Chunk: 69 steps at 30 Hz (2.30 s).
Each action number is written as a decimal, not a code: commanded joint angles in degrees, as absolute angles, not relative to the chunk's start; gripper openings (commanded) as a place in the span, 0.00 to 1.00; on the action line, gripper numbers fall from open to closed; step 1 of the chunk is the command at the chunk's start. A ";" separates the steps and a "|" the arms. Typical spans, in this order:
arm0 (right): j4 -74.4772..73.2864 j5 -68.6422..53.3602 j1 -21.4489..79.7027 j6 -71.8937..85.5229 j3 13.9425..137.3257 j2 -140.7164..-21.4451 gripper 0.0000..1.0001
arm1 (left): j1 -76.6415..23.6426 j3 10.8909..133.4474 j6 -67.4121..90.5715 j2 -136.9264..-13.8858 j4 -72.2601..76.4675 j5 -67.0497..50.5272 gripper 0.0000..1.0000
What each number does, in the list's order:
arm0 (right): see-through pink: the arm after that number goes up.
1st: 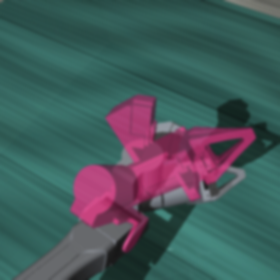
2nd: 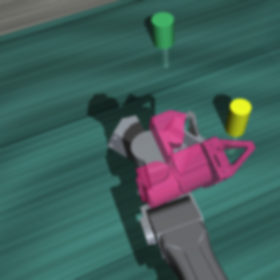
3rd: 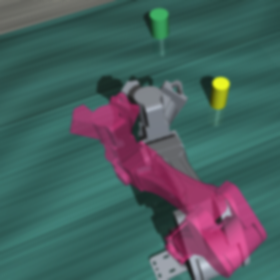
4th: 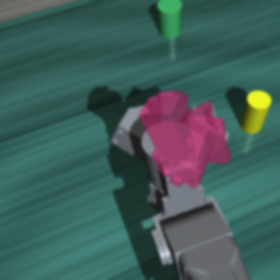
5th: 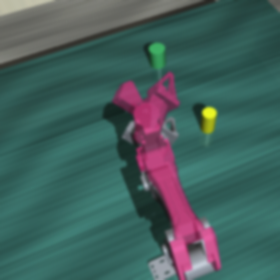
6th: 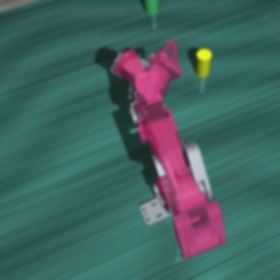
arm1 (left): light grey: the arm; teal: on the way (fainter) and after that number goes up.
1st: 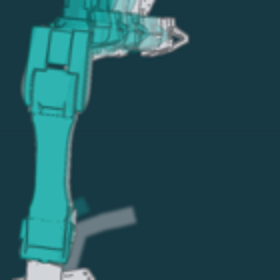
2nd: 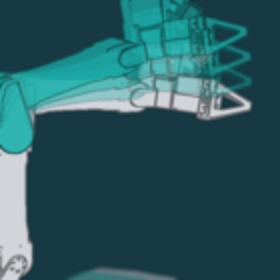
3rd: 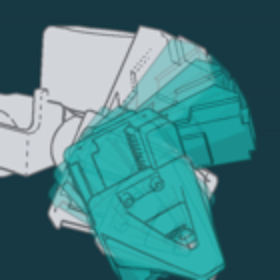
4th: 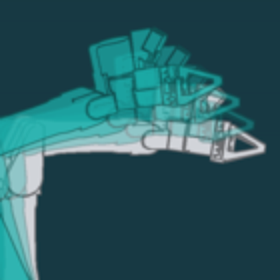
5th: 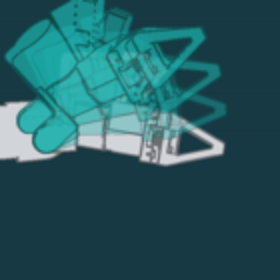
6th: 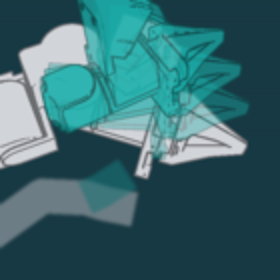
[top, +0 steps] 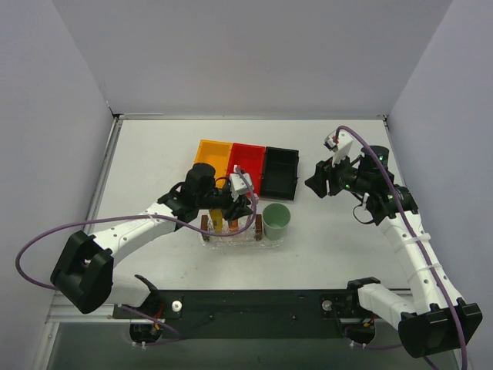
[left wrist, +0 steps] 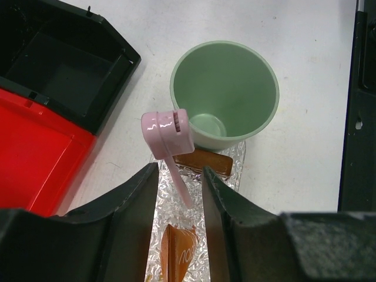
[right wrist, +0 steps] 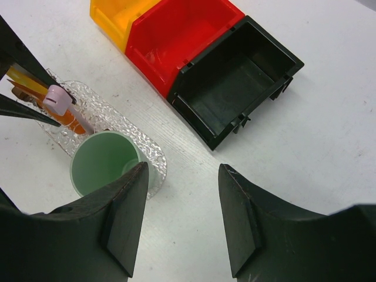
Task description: Prepare toiletry sets of a toothbrush and toothpaste on the tray
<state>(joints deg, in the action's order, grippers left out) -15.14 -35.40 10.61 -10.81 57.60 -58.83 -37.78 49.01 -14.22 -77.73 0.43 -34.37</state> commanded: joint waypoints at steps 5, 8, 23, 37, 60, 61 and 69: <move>-12.83 -37.27 10.02 -11.51 56.95 -59.24 0.46 | -37.97 51.68 -14.94 -77.61 0.79 -34.10 0.47; -12.83 -37.35 10.11 -11.43 56.95 -59.24 0.46 | -37.88 51.68 -14.94 -77.61 0.70 -34.10 0.47; -12.83 -37.44 9.67 -11.43 56.95 -59.33 0.46 | -37.97 51.77 -15.47 -75.24 0.09 -33.14 0.58; -12.92 -36.92 9.58 -11.16 57.04 -59.59 0.46 | -37.18 55.02 -16.17 -69.17 -2.11 -30.15 0.59; -14.06 -19.71 7.30 -1.41 62.31 -57.57 0.69 | -22.34 56.34 -7.92 -53.09 -9.41 4.38 0.82; -14.15 -18.64 6.77 -1.06 62.58 -57.31 0.69 | -21.54 56.25 -7.48 -53.09 -9.06 6.74 0.82; -16.26 -5.28 4.75 -0.35 64.42 -54.94 0.79 | -10.38 55.28 1.56 -52.21 -7.91 4.84 0.96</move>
